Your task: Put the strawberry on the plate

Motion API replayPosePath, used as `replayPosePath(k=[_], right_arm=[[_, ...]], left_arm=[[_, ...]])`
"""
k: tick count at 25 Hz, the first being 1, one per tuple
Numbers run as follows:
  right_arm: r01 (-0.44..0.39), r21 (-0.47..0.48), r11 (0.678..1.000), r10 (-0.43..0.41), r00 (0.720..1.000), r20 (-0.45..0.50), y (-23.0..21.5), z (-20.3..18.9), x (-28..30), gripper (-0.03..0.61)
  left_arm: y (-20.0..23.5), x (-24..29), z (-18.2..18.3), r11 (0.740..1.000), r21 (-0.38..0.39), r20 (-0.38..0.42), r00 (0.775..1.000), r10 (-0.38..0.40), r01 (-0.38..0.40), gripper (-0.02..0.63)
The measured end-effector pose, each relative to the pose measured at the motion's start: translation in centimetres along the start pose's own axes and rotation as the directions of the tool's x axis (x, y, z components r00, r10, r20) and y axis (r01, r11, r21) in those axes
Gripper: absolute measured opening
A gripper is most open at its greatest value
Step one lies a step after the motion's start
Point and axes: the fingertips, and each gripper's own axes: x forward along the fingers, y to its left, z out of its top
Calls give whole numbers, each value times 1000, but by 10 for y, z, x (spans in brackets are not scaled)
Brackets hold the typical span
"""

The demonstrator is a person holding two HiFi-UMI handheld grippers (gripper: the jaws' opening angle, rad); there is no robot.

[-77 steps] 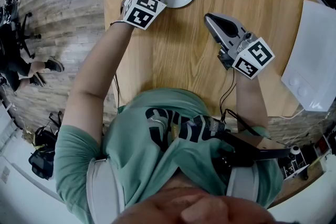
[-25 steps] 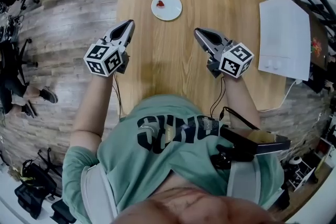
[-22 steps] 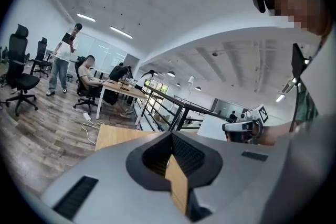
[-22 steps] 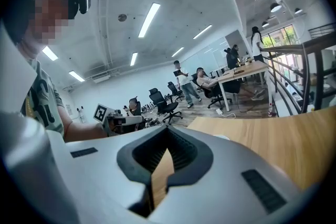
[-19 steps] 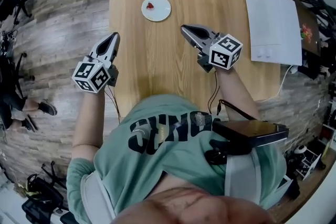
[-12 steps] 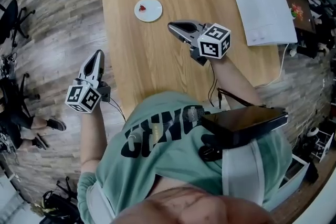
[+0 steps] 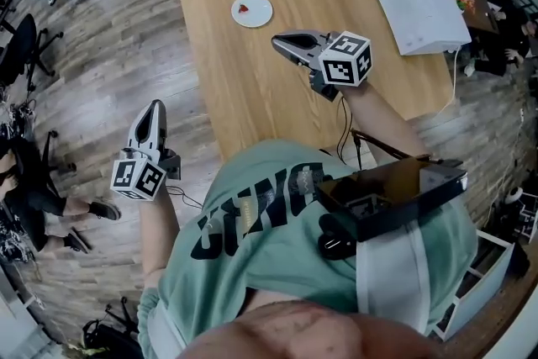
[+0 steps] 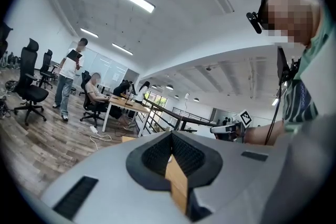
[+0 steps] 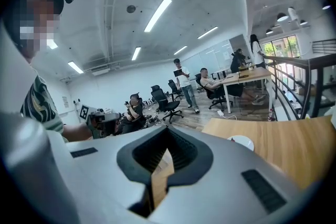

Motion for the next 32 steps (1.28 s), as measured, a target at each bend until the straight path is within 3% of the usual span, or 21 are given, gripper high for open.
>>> replayPosePath(k=[8, 15, 20, 25, 29, 32], right_arm=[[-4, -5, 1000, 4, 1000, 25, 57, 0, 13, 6], [-3, -32, 999, 5, 997, 78, 60, 11, -29, 6], [-10, -66, 998, 17, 996, 93, 49, -5, -101, 6], [-10, -70, 997, 17, 995, 100, 20, -38, -198, 6], [-18, -42, 999, 22, 994, 105, 1, -75, -275, 6], [-22, -15, 1000, 23, 992, 125, -13, -94, -312, 6]], left_arm=[[0, -68, 0, 997, 55, -12, 999, -46, 47, 5], [-56, -66, 6, 987, 114, -11, 994, -113, 113, 5], [-128, -51, -7, 985, 120, -1, 992, -123, 122, 5], [-223, -1, -34, 985, 86, -5, 989, -148, 148, 5], [-309, 48, -67, 975, 48, -56, 975, -216, 219, 5], [-347, 76, -91, 965, 36, -103, 962, -255, 259, 5]])
